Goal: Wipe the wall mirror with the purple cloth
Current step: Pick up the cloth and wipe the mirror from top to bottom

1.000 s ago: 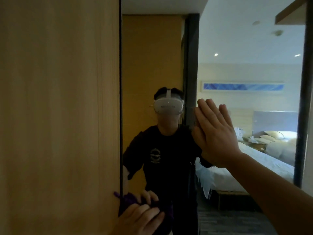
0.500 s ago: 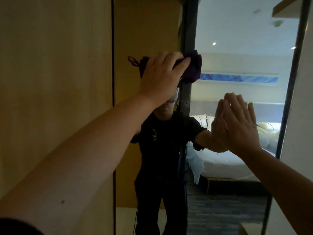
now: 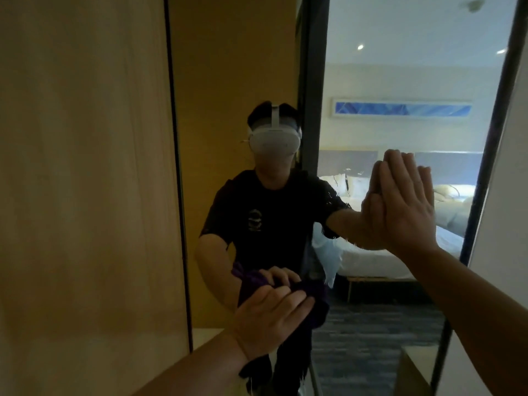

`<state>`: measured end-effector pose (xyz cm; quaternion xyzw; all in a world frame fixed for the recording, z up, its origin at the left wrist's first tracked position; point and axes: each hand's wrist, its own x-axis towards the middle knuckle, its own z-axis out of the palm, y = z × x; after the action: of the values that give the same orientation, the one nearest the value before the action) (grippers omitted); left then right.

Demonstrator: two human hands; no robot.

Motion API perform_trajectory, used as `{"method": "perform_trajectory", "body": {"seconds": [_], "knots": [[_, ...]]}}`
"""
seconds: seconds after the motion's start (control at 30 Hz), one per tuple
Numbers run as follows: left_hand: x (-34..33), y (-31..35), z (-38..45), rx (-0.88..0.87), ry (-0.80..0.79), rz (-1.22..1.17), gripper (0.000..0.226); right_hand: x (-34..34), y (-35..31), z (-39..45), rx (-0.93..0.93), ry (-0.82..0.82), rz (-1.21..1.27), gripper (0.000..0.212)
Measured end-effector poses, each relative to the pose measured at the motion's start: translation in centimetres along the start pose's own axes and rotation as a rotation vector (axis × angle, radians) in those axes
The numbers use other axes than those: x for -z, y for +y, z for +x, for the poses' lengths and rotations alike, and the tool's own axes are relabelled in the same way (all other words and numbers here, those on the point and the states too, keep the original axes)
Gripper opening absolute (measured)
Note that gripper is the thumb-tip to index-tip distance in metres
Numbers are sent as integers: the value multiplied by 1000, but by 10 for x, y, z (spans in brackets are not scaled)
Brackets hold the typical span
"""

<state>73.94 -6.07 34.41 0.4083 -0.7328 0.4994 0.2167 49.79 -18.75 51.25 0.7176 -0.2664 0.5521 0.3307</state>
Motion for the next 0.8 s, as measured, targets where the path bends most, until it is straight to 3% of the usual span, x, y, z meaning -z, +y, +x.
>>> {"method": "perform_trajectory", "body": {"seconds": [0.13,0.3,0.47,0.6,0.8], "knots": [[24,-15,35,72,102,-33,33,14,2,0,-34,-86,11,58],[78,-87,186,191,349,43,33,26,36,11,-133,-153,-91,59],[100,-133,309,263,340,196,39,22,48,15,-119,-108,-70,57],[72,-94,291,216,304,199,41,17,53,12,-97,-55,-17,57],[-19,37,134,33,127,153,35,15,64,1,-38,-93,3,61]]}}
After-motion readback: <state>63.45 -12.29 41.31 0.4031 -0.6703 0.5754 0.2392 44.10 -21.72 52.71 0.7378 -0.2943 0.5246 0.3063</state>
